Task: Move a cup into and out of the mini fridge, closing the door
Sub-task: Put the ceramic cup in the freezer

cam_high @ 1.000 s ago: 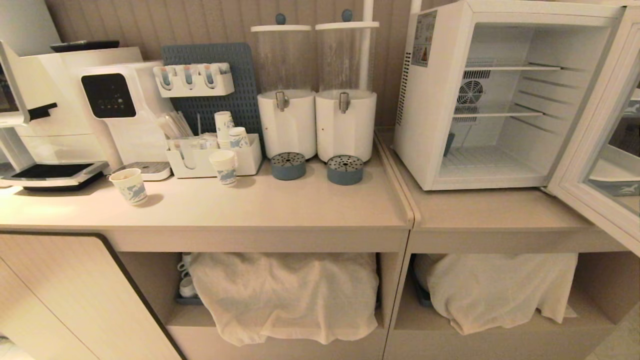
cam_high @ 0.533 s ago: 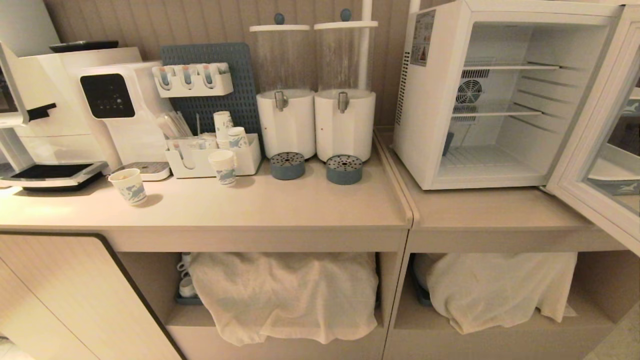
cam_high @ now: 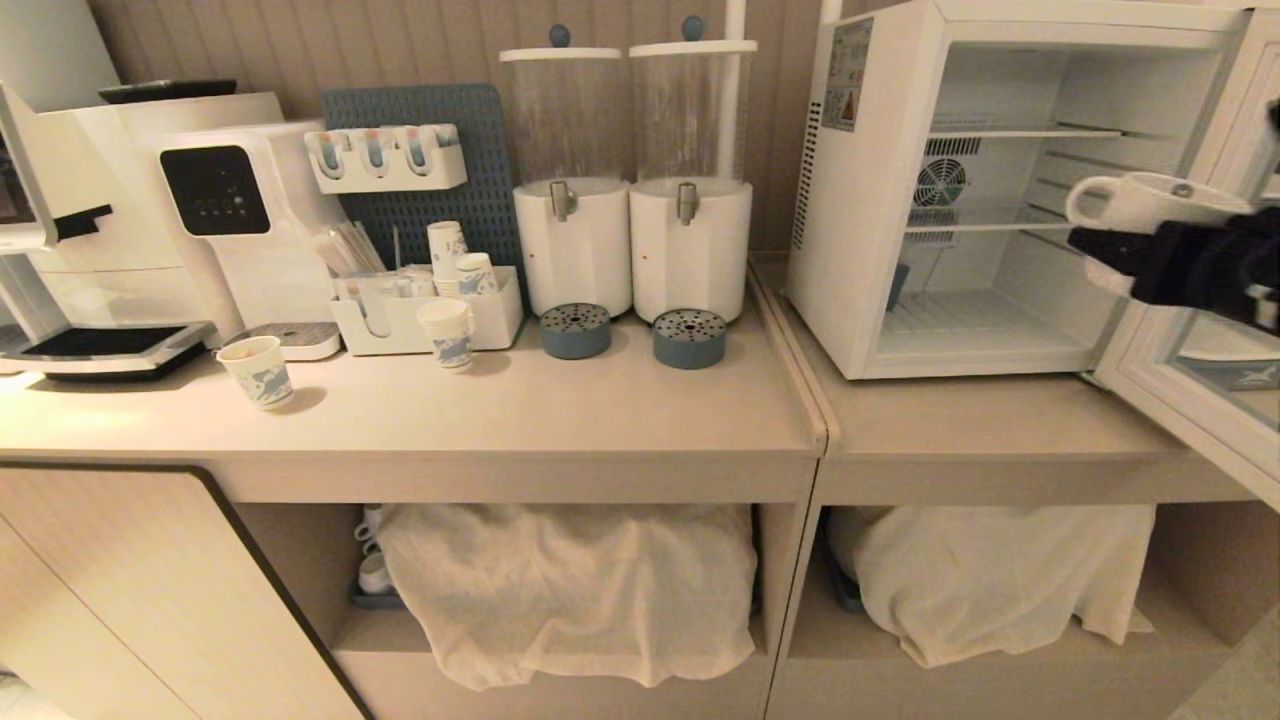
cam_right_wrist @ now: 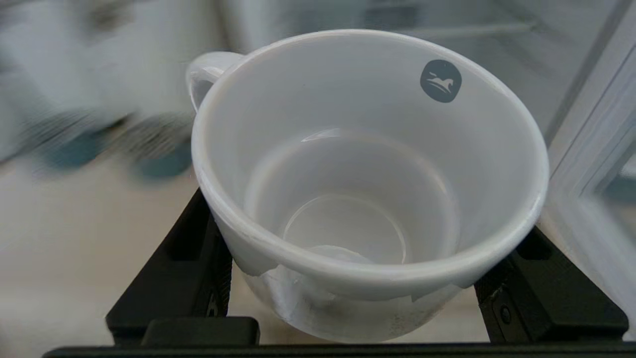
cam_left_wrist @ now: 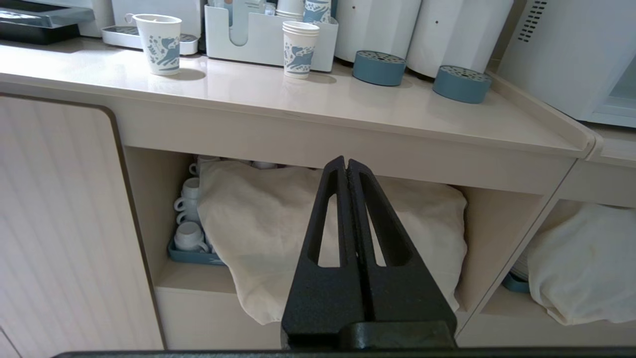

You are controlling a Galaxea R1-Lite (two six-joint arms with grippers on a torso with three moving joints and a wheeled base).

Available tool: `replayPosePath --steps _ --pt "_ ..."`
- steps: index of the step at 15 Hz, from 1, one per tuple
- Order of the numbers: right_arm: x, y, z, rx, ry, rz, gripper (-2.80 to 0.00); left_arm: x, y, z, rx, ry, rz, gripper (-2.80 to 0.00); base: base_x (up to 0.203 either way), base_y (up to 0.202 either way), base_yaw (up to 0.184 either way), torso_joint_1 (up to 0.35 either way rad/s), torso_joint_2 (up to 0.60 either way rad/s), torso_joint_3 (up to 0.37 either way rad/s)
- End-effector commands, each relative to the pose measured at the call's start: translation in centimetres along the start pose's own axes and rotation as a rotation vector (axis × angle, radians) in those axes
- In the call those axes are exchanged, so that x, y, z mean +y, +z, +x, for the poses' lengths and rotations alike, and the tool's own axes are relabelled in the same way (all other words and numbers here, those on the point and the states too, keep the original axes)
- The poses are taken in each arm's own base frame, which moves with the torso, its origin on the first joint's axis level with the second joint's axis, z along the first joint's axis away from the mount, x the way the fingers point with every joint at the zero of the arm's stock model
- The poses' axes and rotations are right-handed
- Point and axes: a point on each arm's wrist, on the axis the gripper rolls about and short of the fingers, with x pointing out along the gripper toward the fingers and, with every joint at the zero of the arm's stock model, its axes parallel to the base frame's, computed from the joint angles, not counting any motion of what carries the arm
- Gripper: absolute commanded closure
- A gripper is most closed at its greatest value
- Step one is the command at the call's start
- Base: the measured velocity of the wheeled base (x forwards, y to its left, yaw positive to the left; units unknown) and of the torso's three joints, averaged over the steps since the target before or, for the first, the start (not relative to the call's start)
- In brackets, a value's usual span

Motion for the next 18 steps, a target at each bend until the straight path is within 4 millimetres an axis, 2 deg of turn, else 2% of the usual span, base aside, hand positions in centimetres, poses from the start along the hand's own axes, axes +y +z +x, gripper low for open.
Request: replayPosePath --steps 1,5,7,10,14,17,18 --pt "-0.2 -3.8 7.4 0.085 -0.051 -0.003 0.0 0.2 -1.1 0.1 0.033 0.005 -0.002 0.0 0.0 0.0 0.0 0.0 0.0 0.0" --pt "-0.9 -6.1 14.9 0.044 -0.151 -0.006 0.0 0.2 -1.1 0.1 0.033 0.006 -0.003 0.0 0.0 0.0 0.0 0.0 0.0 0.0" --pt "-2.0 -7.1 18.6 0.014 -0.201 -0.008 0.0 0.2 -1.1 0.1 0.032 0.005 -0.005 0.0 0.0 0.0 0.0 0.0 0.0 0.0" --pt "-4.2 -7.8 22.5 -0.02 -0.269 -0.036 0.0 0.2 -1.1 0.1 0.032 0.006 -0.006 0.0 0.0 0.0 0.0 0.0 0.0 0.0" --pt "-6.7 -12.1 26.4 0.039 -0.324 -0.085 0.0 0.2 -1.1 0.1 0.032 0.006 -0.006 0.0 0.0 0.0 0.0 0.0 0.0 0.0" --pt "-7.4 -16.1 27.9 0.102 -0.327 -0.124 0.0 0.2 -1.0 0.1 0.024 0.005 -0.009 0.0 0.0 0.0 0.0 0.0 0.0 0.0" --pt "-7.4 -16.7 28.0 0.11 -0.325 -0.13 0.0 0.2 -1.0 0.2 0.025 0.006 -0.009 0.0 0.0 0.0 0.0 0.0 0.0 0.0"
